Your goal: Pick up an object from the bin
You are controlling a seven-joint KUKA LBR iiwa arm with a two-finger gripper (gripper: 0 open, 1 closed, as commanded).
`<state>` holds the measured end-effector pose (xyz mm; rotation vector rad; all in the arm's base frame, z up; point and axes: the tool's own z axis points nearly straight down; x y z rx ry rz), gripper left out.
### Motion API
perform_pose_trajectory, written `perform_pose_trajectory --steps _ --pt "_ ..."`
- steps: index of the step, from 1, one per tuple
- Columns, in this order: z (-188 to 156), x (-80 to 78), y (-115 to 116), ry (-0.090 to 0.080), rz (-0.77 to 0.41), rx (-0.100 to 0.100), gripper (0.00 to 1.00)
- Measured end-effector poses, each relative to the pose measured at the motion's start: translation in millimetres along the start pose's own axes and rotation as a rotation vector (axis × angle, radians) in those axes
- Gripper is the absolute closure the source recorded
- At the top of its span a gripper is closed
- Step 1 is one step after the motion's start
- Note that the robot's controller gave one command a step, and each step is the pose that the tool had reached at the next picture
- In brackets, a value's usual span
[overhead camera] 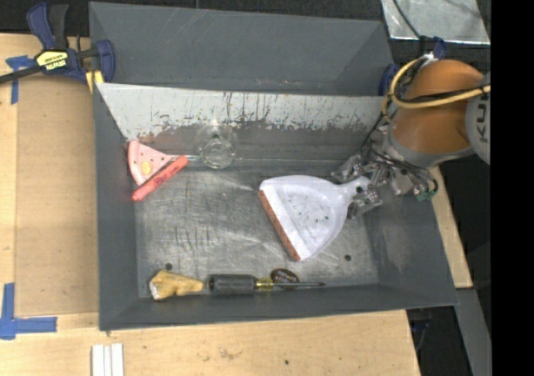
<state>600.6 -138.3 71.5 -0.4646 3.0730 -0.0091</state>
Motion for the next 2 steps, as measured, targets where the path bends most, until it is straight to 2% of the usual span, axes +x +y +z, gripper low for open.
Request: perform_pose_trajectory --steps 2 --pt "-5.8 0.9 -0.1 0.018 0.0 -0.006 1.0"
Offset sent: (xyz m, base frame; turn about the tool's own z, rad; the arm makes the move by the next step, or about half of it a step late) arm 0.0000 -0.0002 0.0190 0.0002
